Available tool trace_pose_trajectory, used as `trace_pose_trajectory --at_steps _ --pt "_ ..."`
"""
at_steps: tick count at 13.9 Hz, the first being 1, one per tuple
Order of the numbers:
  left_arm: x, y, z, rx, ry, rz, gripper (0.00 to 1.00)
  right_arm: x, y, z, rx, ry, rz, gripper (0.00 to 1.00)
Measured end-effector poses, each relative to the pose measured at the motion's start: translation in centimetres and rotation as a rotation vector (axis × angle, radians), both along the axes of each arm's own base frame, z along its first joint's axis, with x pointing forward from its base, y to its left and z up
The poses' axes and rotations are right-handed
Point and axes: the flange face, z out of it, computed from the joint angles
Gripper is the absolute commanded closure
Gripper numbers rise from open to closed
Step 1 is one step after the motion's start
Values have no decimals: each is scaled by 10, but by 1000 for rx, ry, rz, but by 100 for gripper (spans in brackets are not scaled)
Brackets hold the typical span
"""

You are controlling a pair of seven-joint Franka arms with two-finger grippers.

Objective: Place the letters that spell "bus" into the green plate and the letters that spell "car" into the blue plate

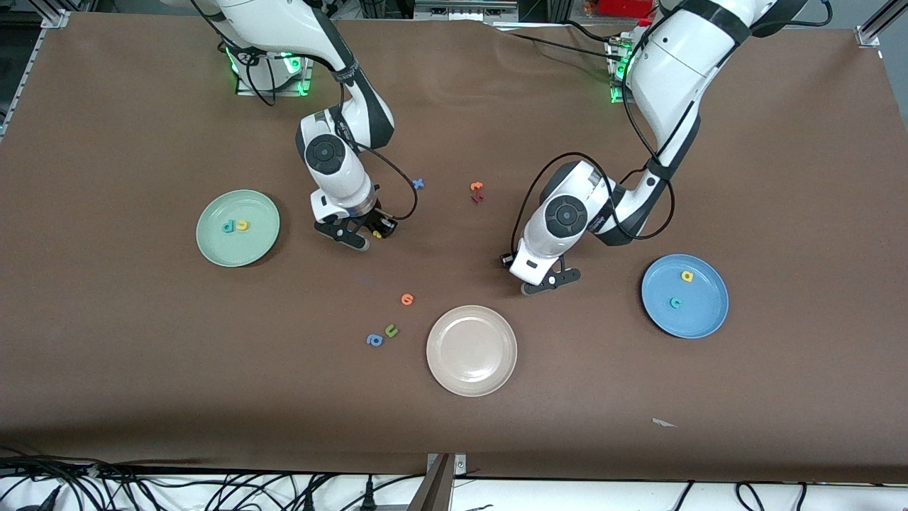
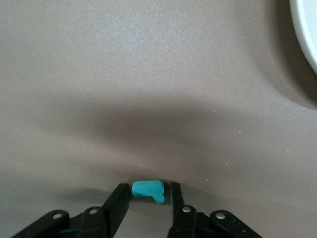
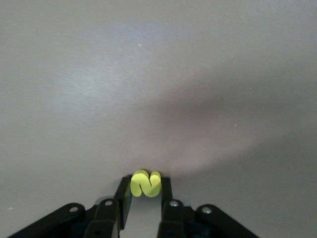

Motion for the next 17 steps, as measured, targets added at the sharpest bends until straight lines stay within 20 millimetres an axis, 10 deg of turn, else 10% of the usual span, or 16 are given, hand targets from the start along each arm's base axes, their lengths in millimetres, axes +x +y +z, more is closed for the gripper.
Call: trace_pose_trajectory --at_steps 6,14,15,16,17 --pt "1 0 4 -1 -6 0 73 23 -32 18 -30 16 50 77" --pt "9 9 7 9 -5 3 76 69 -199 74 -75 161 226 73" --pt "15 17 14 19 0 -8 76 69 -219 73 -79 173 248 61" --pt "24 27 22 32 10 -26 76 67 -239 71 -81 185 262 10" --pt "34 42 33 43 22 -51 76 65 -256 69 -83 195 267 0"
